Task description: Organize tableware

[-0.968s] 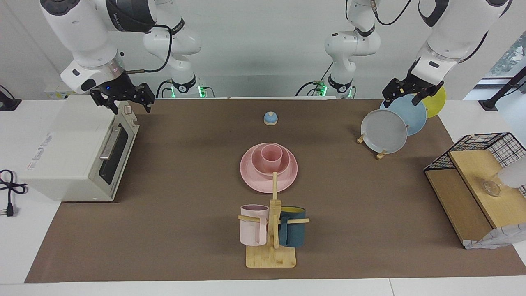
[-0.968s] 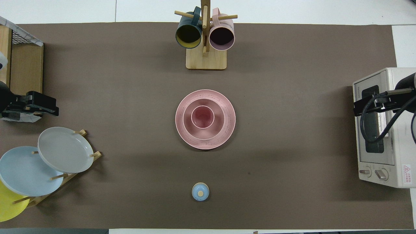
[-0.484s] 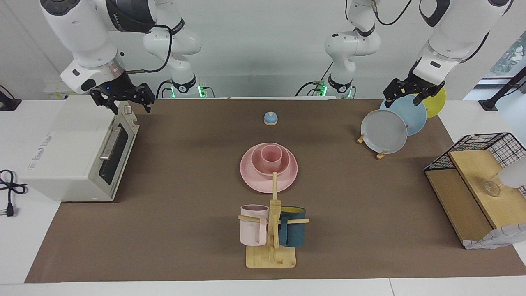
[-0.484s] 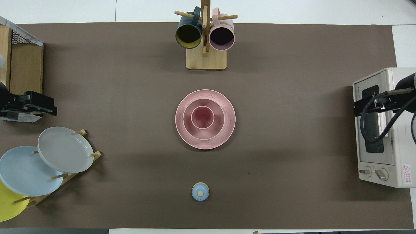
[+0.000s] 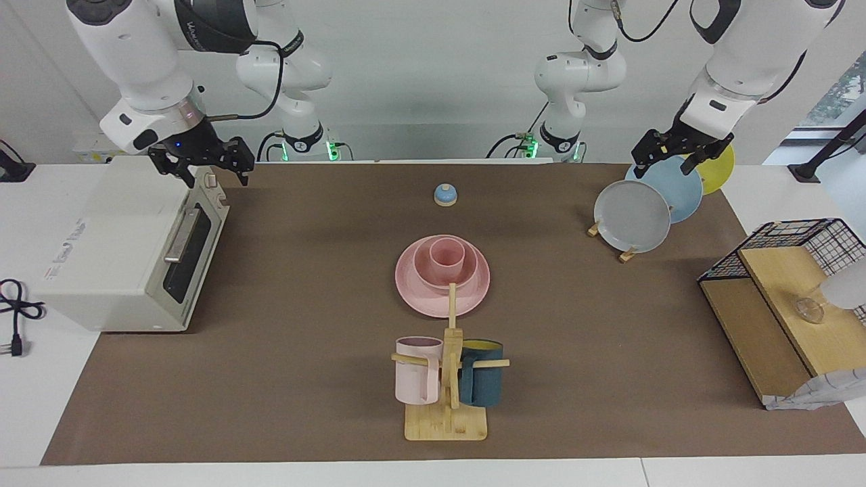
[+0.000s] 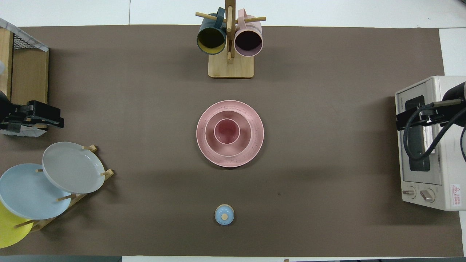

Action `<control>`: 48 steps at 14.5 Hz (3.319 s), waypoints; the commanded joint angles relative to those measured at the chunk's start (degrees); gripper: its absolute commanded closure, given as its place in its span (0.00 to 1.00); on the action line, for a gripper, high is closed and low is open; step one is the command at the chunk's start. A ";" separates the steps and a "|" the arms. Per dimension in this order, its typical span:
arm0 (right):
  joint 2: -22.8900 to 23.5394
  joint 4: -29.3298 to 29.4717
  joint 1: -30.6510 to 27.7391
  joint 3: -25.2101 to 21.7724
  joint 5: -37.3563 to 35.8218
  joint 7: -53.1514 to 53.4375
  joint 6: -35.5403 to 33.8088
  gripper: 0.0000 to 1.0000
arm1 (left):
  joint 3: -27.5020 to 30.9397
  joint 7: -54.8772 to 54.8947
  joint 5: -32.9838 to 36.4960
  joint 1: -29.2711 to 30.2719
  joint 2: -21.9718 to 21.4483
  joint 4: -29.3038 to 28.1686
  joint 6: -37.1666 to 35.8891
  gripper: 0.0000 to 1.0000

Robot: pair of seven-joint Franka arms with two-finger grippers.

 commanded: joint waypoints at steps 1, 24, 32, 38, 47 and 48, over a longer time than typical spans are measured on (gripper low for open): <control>-0.94 -0.79 -0.85 0.46 0.01 -1.04 -0.12 0.00 | -0.88 0.29 -0.11 0.64 0.20 0.20 0.72 0.00; -0.94 -0.79 -0.85 0.46 0.01 -1.04 -0.12 0.00 | -0.53 0.38 0.24 0.90 0.12 -0.33 2.30 0.00; -0.94 -0.79 -0.85 0.46 0.01 -1.04 -0.12 0.00 | -0.35 0.64 0.42 1.25 -0.06 -0.24 3.71 0.00; -0.94 -0.79 -0.85 0.46 0.01 -1.13 -0.12 0.00 | -0.27 0.91 0.42 2.75 0.03 -0.06 4.32 0.00; -0.94 -0.79 -0.85 0.46 0.01 -1.04 -0.03 0.00 | -0.27 1.08 0.42 3.98 -0.15 -0.50 4.06 0.00; -1.12 -0.71 -0.77 0.54 0.01 -1.13 -0.12 0.00 | -0.35 1.08 0.42 3.89 -0.15 -0.50 3.97 0.00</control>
